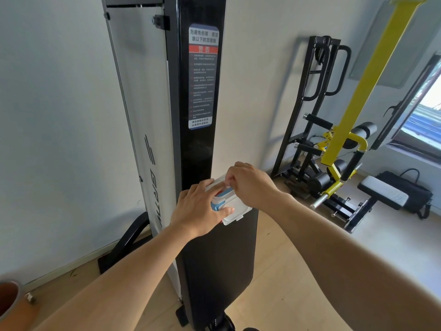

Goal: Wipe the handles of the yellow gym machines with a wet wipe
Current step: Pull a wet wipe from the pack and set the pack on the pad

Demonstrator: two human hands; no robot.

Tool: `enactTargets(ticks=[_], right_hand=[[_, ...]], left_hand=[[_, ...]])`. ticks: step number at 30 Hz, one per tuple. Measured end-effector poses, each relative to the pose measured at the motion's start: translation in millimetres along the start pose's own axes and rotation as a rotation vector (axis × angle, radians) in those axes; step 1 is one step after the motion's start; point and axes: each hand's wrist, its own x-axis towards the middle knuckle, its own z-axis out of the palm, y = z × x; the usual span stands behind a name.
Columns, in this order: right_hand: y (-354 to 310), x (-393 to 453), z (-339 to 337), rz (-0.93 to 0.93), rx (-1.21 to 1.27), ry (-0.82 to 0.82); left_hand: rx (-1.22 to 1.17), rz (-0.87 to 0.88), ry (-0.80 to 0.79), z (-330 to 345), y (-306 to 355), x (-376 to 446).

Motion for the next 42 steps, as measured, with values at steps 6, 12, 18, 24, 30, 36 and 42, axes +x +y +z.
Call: enactTargets(ticks=[6,12,18,24,30,36,42], right_hand=[[-2,3,-4,0.192,0.310,0.103],[-7,4,-7,0.237,0.386,0.112],[-14,5,-12,0.257,0.385,0.193],[-22,7,-15,0.239,0.406,0.331],[-25,15,-44,0.247,0.679,0.552],[-25,23,-102,0.309,0.883,0.749],[10,28,-82,0.497,0.805,0.337]], left_hand=[[-0.042,0.076,0.079,-2,1,-3],[-0.082,0.053,0.067,-3,1,-4],[-0.087,0.053,0.087,-2,1,-4],[-0.121,0.034,0.082,-2,0,-4],[-0.102,0.037,0.072,-2,-1,-3],[-0.111,0.051,0.070,-2,0,-4],[-0.193,-0.008,0.079,-3,1,-8]])
